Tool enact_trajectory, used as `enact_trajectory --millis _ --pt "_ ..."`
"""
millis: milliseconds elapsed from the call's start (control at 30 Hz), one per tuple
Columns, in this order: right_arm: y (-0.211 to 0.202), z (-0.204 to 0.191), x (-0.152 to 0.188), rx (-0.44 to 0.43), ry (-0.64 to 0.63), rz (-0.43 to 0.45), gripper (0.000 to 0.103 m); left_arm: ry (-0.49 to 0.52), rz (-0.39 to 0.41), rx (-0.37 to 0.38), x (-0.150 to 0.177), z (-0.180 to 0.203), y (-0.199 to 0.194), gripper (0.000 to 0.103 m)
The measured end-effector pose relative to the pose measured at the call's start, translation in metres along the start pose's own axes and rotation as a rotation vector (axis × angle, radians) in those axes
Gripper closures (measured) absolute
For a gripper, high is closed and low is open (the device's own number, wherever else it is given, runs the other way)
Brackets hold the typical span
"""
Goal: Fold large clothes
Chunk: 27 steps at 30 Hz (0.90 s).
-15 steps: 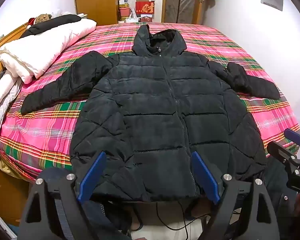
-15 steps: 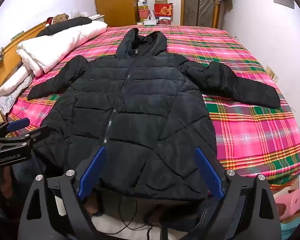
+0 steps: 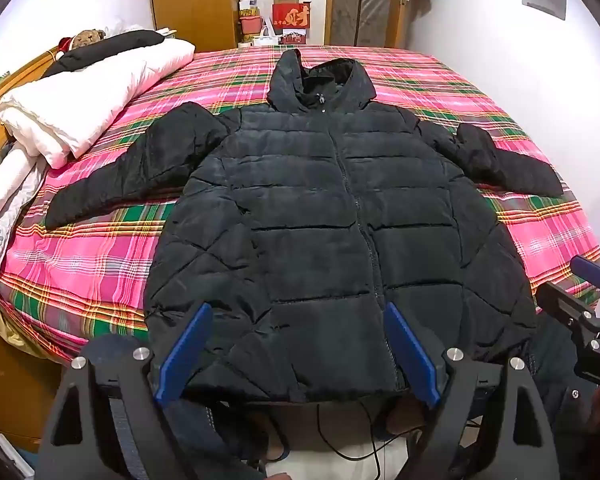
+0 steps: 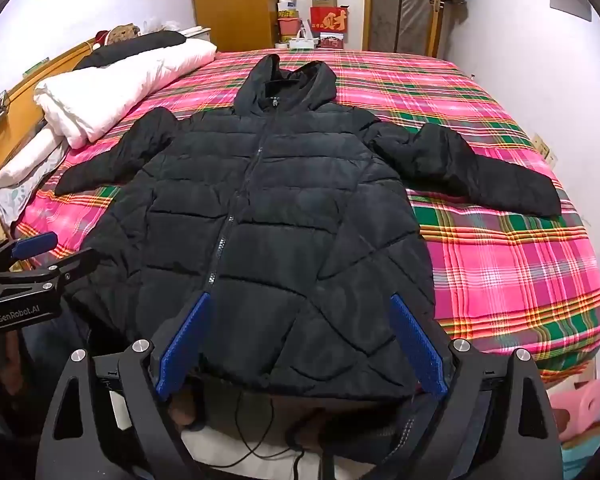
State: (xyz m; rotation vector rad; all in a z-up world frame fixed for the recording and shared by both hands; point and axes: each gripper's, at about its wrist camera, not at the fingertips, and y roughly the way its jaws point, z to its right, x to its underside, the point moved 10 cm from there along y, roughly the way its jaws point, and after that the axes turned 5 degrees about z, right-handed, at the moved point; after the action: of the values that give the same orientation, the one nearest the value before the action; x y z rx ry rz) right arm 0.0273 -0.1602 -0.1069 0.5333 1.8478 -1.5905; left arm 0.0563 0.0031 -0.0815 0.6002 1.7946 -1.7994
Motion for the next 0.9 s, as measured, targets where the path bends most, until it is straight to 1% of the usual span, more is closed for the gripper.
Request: enact_trajectory --millis 900 --pt "0.0053 -0.0040 0.0070 -0.001 -0.006 -0.016 0.013 -0.004 0.002 0.006 0.0030 0.0014 0.0019 0.014"
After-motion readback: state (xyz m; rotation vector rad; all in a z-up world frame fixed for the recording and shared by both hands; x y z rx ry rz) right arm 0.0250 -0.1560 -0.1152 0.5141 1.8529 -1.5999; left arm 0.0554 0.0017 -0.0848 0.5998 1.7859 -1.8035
